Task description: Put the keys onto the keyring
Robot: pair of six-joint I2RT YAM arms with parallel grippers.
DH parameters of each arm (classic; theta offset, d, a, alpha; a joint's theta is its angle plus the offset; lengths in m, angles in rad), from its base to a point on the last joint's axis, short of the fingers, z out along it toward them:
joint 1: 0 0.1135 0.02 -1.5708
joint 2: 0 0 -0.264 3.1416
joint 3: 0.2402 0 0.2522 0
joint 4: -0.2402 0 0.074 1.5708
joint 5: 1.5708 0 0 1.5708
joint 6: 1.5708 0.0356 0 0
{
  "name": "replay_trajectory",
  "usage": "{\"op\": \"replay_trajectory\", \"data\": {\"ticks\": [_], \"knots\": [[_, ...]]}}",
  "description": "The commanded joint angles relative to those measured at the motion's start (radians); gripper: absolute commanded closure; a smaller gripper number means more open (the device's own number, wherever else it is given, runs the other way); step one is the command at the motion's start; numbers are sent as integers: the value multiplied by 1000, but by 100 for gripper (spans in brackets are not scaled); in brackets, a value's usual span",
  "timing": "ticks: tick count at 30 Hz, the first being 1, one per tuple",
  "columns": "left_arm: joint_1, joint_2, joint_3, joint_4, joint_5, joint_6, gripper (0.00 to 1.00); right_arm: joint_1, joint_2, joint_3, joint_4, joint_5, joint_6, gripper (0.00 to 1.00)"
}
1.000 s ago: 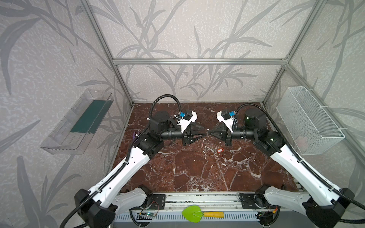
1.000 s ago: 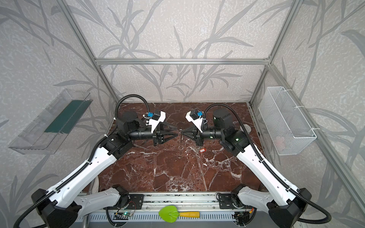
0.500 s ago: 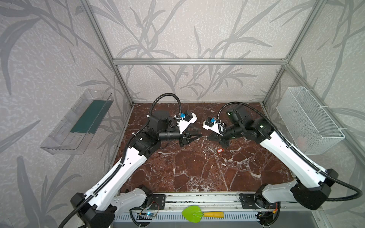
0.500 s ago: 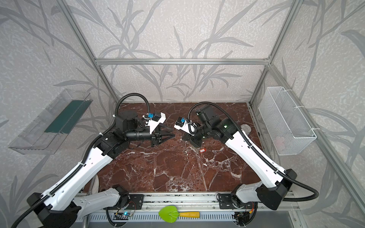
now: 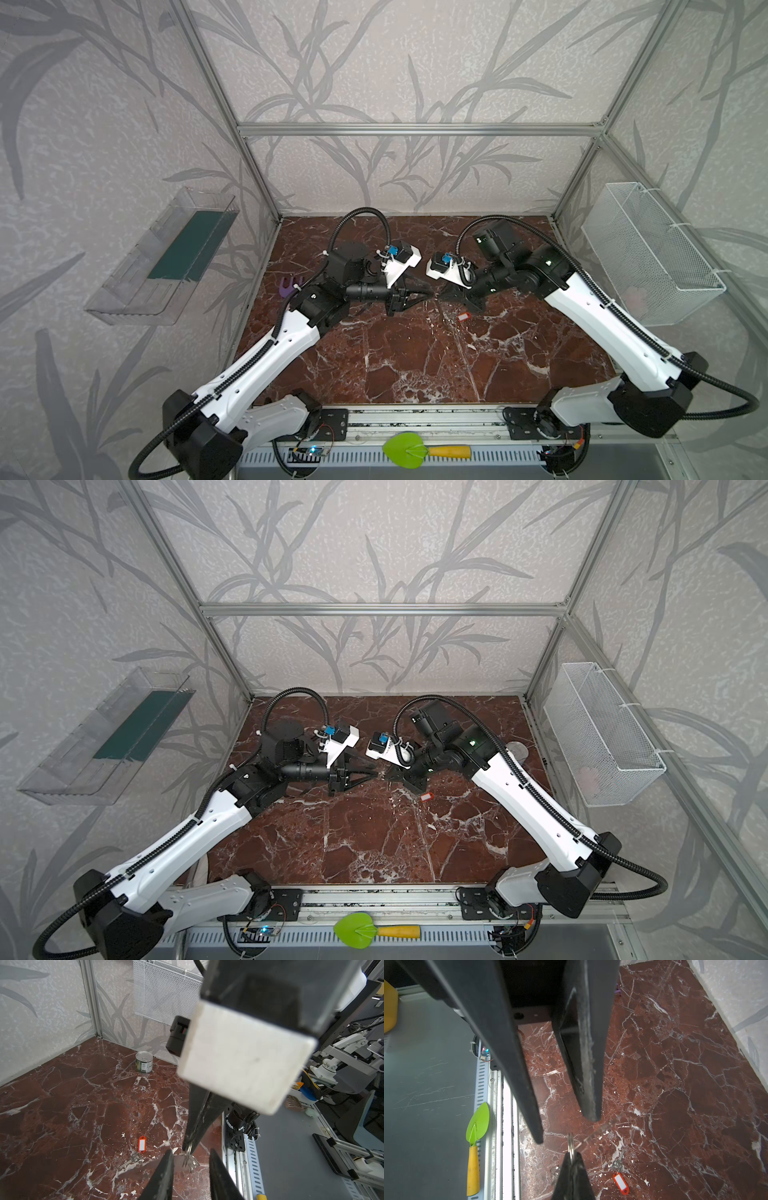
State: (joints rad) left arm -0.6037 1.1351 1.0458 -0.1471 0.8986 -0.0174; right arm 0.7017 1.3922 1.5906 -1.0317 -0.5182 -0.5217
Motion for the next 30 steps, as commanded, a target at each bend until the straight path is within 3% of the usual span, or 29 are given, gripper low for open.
{"op": "replay_trajectory", "data": {"ticks": [1,17,30], "knots": [[-10,14,-4,87,34,-35,69,5,-26,16,11,-51,6,100],[-21,25,-1,52,34,-18,78,4,-45,0,67,-85,31,100],[-28,43,10,10,26,9,93,-11,-68,-18,115,-125,57,100]]}}
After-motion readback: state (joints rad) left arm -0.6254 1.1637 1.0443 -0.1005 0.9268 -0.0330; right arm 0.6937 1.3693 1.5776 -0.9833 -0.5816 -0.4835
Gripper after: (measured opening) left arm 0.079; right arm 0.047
